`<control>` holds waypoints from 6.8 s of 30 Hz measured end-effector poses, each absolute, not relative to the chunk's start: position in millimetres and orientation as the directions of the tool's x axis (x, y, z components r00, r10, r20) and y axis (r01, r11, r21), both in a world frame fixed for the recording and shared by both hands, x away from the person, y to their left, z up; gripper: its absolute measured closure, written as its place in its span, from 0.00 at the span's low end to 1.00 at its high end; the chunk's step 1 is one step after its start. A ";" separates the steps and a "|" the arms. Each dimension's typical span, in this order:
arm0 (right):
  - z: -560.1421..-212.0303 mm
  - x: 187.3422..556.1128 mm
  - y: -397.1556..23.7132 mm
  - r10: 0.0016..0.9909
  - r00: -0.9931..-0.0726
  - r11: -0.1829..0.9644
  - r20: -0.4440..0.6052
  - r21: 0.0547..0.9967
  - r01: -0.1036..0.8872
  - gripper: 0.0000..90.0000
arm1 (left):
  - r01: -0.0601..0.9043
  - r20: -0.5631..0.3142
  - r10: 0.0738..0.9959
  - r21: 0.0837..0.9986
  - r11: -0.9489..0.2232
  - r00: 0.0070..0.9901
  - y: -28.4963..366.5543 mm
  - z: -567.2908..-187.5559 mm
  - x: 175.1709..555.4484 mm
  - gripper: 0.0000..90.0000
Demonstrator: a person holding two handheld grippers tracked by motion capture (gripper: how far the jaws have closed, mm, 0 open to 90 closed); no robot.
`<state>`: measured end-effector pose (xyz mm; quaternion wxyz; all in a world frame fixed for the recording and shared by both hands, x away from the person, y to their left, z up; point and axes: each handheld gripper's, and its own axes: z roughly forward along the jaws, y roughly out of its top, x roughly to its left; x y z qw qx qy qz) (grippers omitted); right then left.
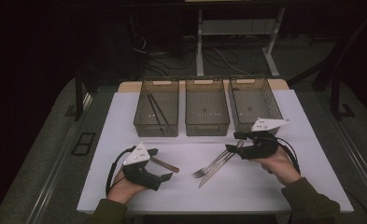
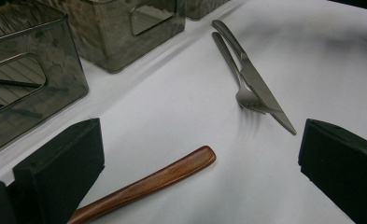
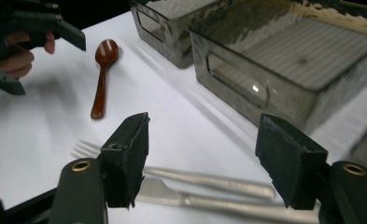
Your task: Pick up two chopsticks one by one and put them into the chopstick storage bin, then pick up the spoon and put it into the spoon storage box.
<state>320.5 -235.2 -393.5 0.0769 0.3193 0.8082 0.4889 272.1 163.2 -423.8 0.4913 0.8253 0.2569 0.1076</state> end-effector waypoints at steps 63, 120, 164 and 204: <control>-441.5 256.9 -309.6 0.698 -0.702 0.276 0.140 0.852 0.444 0.23 | 0.433 -0.081 0.534 0.692 -0.577 0.842 164.1 -441.9 298.8 0.99; -443.4 258.3 -308.7 0.698 -0.702 0.286 0.139 0.845 0.452 0.23 | 0.533 -0.156 0.720 0.778 -0.332 0.677 256.1 -432.5 345.0 0.41; -442.4 258.2 -310.6 0.702 -0.699 0.282 0.137 0.847 0.449 0.23 | 0.479 -0.089 0.589 0.684 -0.550 0.803 240.8 -444.3 337.1 0.55; -441.8 257.9 -310.9 0.699 -0.703 0.287 0.131 0.849 0.443 0.23 | 0.408 -0.037 0.532 0.688 -0.600 0.846 236.5 -437.4 322.5 0.87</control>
